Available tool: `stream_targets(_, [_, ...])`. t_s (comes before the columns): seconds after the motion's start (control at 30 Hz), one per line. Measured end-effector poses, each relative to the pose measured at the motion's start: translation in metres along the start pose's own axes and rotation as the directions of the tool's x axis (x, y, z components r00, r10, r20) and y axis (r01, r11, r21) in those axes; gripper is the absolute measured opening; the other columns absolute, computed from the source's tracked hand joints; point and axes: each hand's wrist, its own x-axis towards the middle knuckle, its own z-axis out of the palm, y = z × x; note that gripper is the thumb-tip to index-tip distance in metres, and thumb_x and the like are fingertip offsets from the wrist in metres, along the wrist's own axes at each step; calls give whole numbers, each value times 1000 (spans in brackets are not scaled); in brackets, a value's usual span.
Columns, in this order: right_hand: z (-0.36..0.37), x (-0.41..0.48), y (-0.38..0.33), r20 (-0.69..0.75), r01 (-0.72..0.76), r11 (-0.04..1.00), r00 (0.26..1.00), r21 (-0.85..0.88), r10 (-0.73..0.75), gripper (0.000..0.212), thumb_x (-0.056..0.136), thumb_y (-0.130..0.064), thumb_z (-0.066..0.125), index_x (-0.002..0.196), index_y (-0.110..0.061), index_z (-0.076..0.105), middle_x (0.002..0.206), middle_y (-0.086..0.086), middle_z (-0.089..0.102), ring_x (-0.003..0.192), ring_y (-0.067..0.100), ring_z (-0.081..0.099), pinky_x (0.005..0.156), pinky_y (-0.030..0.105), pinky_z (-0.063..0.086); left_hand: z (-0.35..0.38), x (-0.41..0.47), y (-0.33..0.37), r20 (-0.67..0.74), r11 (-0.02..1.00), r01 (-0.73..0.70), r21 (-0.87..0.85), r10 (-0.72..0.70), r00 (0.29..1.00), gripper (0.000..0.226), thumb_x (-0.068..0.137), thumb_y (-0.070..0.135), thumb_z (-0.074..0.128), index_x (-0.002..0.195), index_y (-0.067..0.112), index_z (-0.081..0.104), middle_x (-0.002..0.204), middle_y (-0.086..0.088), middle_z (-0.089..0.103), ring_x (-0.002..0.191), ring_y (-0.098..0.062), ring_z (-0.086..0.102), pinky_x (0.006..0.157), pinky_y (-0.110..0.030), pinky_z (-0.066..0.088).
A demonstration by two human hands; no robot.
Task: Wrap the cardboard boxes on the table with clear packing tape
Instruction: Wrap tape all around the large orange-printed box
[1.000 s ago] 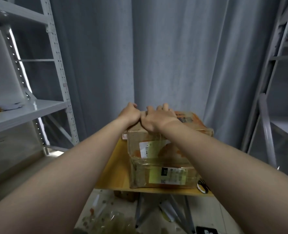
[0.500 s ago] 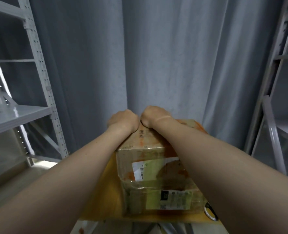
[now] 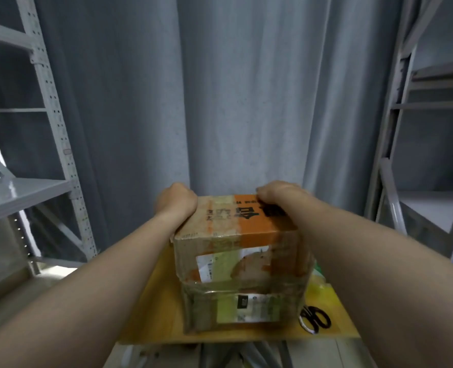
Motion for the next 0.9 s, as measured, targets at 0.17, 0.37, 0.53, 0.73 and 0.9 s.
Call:
stream_targets(0.17, [-7, -24, 37, 25, 88, 988, 995, 130, -92, 48, 107, -45, 42, 138, -12, 58, 151, 10, 51, 132, 35, 52, 106, 40, 41, -9, -29, -6, 277, 965, 120, -232, -52, 959, 46, 104, 42, 41, 117, 9, 70, 115, -13, 70, 93, -33, 68, 85, -45, 59])
stream_targets(0.37, [-2, -51, 35, -241, 124, 839, 970, 530, 10, 58, 98, -58, 40, 127, -14, 61, 133, 12, 64, 121, 38, 58, 96, 42, 44, -39, -58, -1, 18, 933, 64, -355, -62, 998, 64, 105, 57, 36, 135, 5, 59, 141, -18, 60, 126, -41, 57, 109, -46, 45])
stream_targets(0.53, [15, -73, 37, -253, 121, 629, 960, 768, 124, 55, 104, -39, 47, 142, -1, 40, 144, 21, 56, 131, 42, 54, 103, 42, 44, -43, -82, -12, -50, 877, 92, -472, -131, 990, 66, 101, 54, 49, 143, 5, 38, 144, -18, 56, 129, -40, 55, 107, -45, 45])
stream_targets(0.73, [87, -97, 55, -102, 14, 644, 990, 765, 100, 59, 92, -32, 61, 141, -2, 49, 137, 19, 63, 126, 40, 60, 104, 42, 50, 2, -114, -69, 39, 833, 233, -502, -247, 968, 50, 85, 30, 54, 128, 5, 56, 126, -18, 63, 115, -37, 60, 97, -41, 48])
stream_targets(0.9, [133, -77, 73, 41, -15, 737, 999, 675, -17, 67, 76, -55, 58, 125, -8, 63, 122, 16, 70, 106, 42, 67, 92, 53, 59, 17, -133, -88, 94, 933, 197, -302, -177, 980, 38, 90, 33, 48, 116, 11, 65, 131, -15, 54, 127, -34, 50, 98, -39, 42])
